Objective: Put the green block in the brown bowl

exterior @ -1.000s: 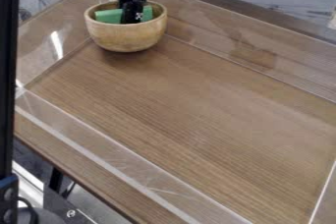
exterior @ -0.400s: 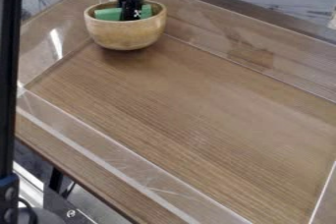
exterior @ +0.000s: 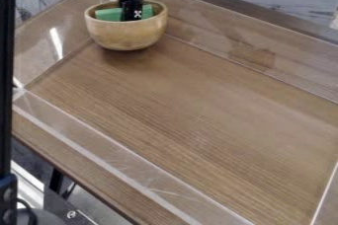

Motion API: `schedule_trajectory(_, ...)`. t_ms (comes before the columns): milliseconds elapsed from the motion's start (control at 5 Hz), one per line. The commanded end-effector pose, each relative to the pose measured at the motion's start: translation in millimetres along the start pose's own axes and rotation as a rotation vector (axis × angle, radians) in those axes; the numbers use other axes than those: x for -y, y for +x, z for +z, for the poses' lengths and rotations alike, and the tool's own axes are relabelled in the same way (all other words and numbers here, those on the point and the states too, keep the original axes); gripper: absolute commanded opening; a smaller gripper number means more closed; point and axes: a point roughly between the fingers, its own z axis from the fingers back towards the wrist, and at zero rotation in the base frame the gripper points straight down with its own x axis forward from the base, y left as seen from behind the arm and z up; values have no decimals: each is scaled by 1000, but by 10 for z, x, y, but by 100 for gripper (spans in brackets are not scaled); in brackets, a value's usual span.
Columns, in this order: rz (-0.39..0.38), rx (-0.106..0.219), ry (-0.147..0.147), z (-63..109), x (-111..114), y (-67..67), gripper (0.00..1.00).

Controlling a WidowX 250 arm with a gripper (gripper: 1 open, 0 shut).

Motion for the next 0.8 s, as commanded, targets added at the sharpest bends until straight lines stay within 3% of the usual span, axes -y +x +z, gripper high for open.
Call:
schedule_trajectory(0,-28,75,-2,-185,21,138,0)
schedule_trajectory(400,-22,140,-13,-160,70,143,0)
schedule_trajectory(600,-15,133,-10,-156,40,155,0)
